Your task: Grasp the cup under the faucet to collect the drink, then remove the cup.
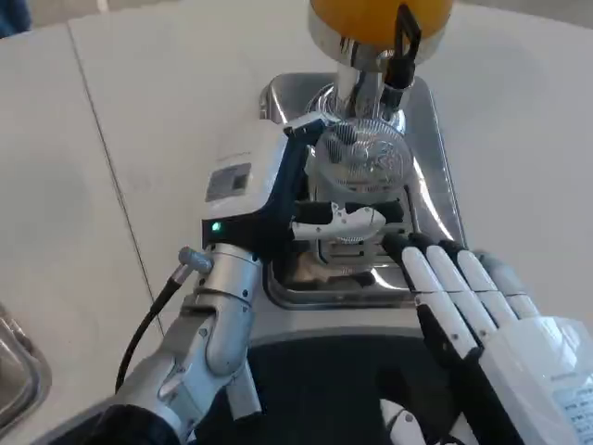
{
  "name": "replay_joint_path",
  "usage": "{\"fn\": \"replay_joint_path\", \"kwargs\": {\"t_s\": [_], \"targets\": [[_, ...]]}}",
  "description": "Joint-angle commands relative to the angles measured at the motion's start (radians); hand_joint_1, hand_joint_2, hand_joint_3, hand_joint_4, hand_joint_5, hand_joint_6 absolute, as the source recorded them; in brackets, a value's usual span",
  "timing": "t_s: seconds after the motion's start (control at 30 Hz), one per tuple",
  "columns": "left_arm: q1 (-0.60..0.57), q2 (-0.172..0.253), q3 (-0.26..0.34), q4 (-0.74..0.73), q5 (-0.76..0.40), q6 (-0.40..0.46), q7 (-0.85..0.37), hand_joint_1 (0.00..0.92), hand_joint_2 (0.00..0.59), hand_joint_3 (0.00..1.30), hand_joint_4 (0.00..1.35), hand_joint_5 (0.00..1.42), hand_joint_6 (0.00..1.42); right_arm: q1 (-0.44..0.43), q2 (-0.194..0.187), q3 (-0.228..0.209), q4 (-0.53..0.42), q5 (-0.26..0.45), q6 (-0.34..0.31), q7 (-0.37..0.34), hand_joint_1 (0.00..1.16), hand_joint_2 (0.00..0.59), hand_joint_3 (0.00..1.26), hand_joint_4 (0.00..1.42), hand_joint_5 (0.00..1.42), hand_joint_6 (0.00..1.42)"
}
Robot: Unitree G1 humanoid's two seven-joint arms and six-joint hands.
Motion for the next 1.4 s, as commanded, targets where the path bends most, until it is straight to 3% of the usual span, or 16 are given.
{"fn": "replay_joint_path", "kwargs": {"t_s": [0.03, 0.23, 0.33, 0.43, 0.7, 0.97, 1.17, 1.4], "targets": [[0.013, 0.004, -0.012, 0.004, -0.002, -0.02, -0.015, 0.345, 0.001, 0.4, 0.45, 0.97, 1.1, 0.012, 0.005, 0.007, 0.005, 0.009, 0.015, 0.006, 0.21, 0.586, 0.0, 0.0, 0.0, 0.0], [0.019, 0.012, -0.016, -0.003, 0.003, -0.023, -0.019, 0.329, 0.008, 0.31, 0.32, 0.84, 0.91, -0.001, 0.013, 0.024, 0.002, 0.001, 0.029, 0.015, 0.21, 0.586, 0.0, 0.0, 0.0, 0.0], [0.023, 0.032, -0.008, -0.017, -0.008, -0.038, -0.038, 0.248, 0.0, 0.2, 0.16, 0.63, 0.6, -0.007, 0.018, 0.033, 0.004, -0.005, 0.034, 0.017, 0.21, 0.586, 0.0, 0.0, 0.0, 0.0], [0.023, 0.049, 0.004, -0.029, -0.026, -0.053, -0.068, 0.167, 0.0, 0.13, 0.07, 0.52, 0.43, -0.013, 0.021, 0.043, 0.005, -0.011, 0.037, 0.018, 0.21, 0.586, 0.0, 0.0, 0.0, 0.0], [0.035, 0.086, 0.034, -0.065, -0.076, -0.091, -0.115, 0.003, 0.0, 0.05, 0.0, 0.36, 0.29, -0.025, 0.017, 0.049, 0.022, -0.01, 0.032, 0.006, 0.21, 0.578, 0.0, 0.0, 0.0, 0.0], [0.072, 0.163, 0.085, -0.107, -0.133, -0.105, -0.209, 0.0, 0.0, 0.0, 0.0, 0.21, 0.14, 0.016, 0.018, 0.05, 0.022, -0.003, 0.029, -0.03, 0.21, 0.576, 0.0, 0.0, 0.0, 0.0], [0.117, 0.254, 0.135, -0.163, -0.174, -0.152, -0.284, 0.0, 0.0, 0.0, 0.0, 0.17, 0.12, 0.04, 0.032, 0.061, 0.013, 0.001, 0.036, -0.041, 0.21, 0.575, 0.0, 0.0, 0.0, 0.0], [0.217, 0.389, 0.206, -0.348, -0.098, -0.099, -0.293, 0.0, 0.0, 0.0, 0.0, 0.14, 0.11, 0.034, 0.046, 0.062, -0.009, 0.0, 0.047, -0.018, 0.21, 0.575, 0.0, 0.0, 0.0, 0.0]]}}
